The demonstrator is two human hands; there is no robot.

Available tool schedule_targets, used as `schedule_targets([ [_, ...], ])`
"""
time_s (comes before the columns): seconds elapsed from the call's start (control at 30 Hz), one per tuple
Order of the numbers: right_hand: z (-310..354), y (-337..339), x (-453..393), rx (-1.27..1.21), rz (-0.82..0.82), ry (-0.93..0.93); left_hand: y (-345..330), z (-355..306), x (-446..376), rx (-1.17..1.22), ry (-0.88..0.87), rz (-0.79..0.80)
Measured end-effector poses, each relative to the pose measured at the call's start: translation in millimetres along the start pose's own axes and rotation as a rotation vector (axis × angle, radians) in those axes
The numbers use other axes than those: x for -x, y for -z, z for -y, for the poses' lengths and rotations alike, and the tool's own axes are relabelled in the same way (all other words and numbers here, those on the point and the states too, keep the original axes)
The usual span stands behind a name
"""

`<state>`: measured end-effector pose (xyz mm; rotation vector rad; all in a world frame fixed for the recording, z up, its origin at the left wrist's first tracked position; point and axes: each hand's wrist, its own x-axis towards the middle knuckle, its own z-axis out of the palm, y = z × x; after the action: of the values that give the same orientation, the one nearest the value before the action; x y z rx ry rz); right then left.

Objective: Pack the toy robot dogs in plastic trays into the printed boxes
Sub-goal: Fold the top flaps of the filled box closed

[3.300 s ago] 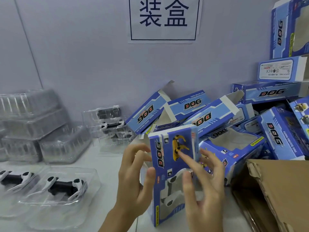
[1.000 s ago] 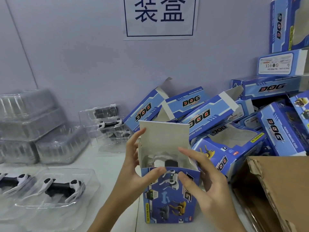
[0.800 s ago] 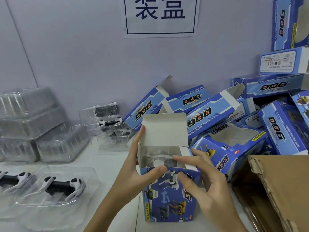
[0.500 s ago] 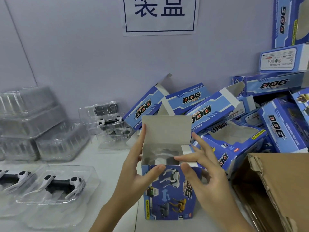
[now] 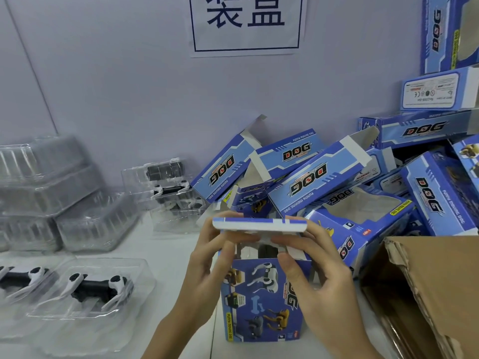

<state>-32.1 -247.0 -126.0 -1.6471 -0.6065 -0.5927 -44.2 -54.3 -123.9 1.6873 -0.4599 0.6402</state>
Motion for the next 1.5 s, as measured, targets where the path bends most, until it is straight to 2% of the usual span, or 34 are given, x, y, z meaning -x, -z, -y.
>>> schedule_targets([
  [0.13, 0.6, -0.4, -0.2, -0.055, 0.029, -0.050, -3.0, -0.4, 0.8, 0.119, 0.016, -0.009],
  [0.2, -1.8, 0.1, -0.7, -0.132, 0.029, -0.110, -5.3, -1.9, 1.6, 0.256, 0.074, -0.058],
  [0.3, -7.1, -0.4, -1.6, -0.308, 0.003, -0.213, -5.5, -2.8, 1.1, 0.458, 0.072, -0.099],
  [0.4, -7.3, 0.2, -2.7, -0.392, 0.003, -0.189, -1.7, -2.9, -1.0, 0.406, 0.061, -0.087],
  [0.5, -2.4, 4.1, -1.7, -0.364, 0.064, -0.172, -2.1, -2.5, 1.1, 0.300, 0.102, -0.038],
  [0.57, -0.1, 6.1, 0.2, -0.253, 0.081, -0.153, -3.9, -5.1, 1.9, 0.304, 0.117, -0.004],
  [0.73, 3.6, -0.8, 1.8, -0.146, 0.020, -0.153, 2.2, -10.4, 1.6, 0.566, 0.149, 0.083],
  [0.8, 4.9, -1.8, 1.9, -0.154, 0.006, -0.140, 1.3, -10.0, 3.0, 0.608, 0.121, 0.047],
  [0.87, 4.9, -1.2, 2.3, -0.189, 0.000, -0.133, -2.8, -10.6, 3.7, 0.552, 0.117, -0.022],
  [0.97, 5.0, -0.4, 2.0, -0.232, -0.003, -0.139, -7.4, -9.9, 4.4, 0.195, 0.007, -0.076],
  [1.03, 6.1, 0.5, 0.6, -0.242, 0.005, -0.138, -8.8, -9.6, 5.8, 0.068, -0.056, -0.071],
  [1.33, 7.1, 3.2, 0.6, -0.279, 0.009, -0.115, -9.5, -17.2, 4.3, 0.131, 0.011, -0.077],
  [1.5, 4.3, 3.8, 0.8, -0.251, 0.015, -0.059, -12.5, -12.8, 7.5, 0.082, -0.040, -0.065],
])
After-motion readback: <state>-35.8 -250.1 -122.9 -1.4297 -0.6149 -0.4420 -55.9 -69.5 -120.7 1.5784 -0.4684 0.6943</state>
